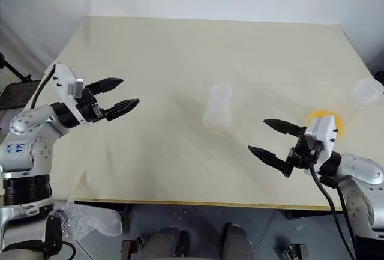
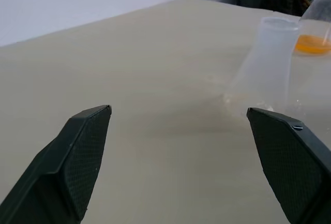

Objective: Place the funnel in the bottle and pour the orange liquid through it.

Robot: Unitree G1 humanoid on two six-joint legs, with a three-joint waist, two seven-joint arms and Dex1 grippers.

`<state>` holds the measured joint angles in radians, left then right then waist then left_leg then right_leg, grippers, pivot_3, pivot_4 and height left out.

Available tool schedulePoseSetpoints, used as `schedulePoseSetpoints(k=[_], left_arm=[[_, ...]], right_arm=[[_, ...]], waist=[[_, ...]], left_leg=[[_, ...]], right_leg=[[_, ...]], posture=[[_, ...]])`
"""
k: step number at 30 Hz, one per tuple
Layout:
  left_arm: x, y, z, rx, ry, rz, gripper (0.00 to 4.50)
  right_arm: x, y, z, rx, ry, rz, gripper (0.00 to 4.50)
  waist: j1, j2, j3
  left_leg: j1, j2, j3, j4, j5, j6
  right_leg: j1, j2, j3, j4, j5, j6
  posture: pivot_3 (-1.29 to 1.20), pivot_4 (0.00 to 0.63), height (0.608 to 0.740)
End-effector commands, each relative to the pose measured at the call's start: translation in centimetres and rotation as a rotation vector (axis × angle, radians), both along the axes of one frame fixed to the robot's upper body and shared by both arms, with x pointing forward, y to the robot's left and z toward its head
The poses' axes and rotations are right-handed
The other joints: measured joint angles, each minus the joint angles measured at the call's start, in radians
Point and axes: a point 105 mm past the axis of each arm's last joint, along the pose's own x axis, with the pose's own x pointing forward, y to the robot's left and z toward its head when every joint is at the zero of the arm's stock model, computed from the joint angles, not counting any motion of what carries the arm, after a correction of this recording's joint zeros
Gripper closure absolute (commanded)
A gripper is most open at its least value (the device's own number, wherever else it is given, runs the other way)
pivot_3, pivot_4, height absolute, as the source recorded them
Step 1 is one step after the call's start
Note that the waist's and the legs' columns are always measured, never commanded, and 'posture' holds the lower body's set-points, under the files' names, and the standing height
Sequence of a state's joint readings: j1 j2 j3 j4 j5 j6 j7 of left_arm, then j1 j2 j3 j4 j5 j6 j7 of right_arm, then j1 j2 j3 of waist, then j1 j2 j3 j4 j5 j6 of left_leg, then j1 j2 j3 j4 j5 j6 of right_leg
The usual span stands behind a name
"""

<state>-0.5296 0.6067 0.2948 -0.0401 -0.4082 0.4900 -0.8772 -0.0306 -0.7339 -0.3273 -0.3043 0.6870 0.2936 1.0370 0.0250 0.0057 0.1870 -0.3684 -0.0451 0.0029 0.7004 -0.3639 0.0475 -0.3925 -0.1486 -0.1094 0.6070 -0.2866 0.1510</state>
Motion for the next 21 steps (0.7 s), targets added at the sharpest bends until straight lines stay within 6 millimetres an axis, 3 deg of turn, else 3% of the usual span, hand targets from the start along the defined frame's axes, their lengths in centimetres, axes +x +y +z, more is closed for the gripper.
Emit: schedulePoseSetpoints(k=[1,15,21], left_arm=[[-0.8,-0.2,0.6,0.008,-0.025,-0.012,0.04],[-3.4,-0.9,0.9,-0.014,-0.044,-0.088,0.04],[-5.1,0.1,1.3,-0.081,-0.116,-0.028,0.04]], right_arm=[[-0.1,0.0,0.6,-0.015,-0.025,0.012,0.0],[-0.2,-0.2,0.3,-0.013,-0.016,0.012,0.0],[-0.2,-0.2,0.2,-0.01,-0.014,0.012,0.0]], waist=[[-0.001,0.0,0.0],[-0.002,0.0,0.0],[-0.001,0.0,0.0]], left_leg=[[0.0,0.0,0.0,0.0,0.0,0.0],[0.0,0.0,0.001,0.0,0.0,0.0],[0.0,0.0,0.001,0.0,0.0,0.0]], right_leg=[[0.0,0.0,0.0,0.0,0.0,0.0],[0.0,0.0,0.001,0.0,0.0,0.0],[0.0,0.0,0.002,-0.001,0.0,0.0]], posture=[[0.0,0.15,0.74],[0.0,0.15,0.74],[0.0,0.15,0.74]])
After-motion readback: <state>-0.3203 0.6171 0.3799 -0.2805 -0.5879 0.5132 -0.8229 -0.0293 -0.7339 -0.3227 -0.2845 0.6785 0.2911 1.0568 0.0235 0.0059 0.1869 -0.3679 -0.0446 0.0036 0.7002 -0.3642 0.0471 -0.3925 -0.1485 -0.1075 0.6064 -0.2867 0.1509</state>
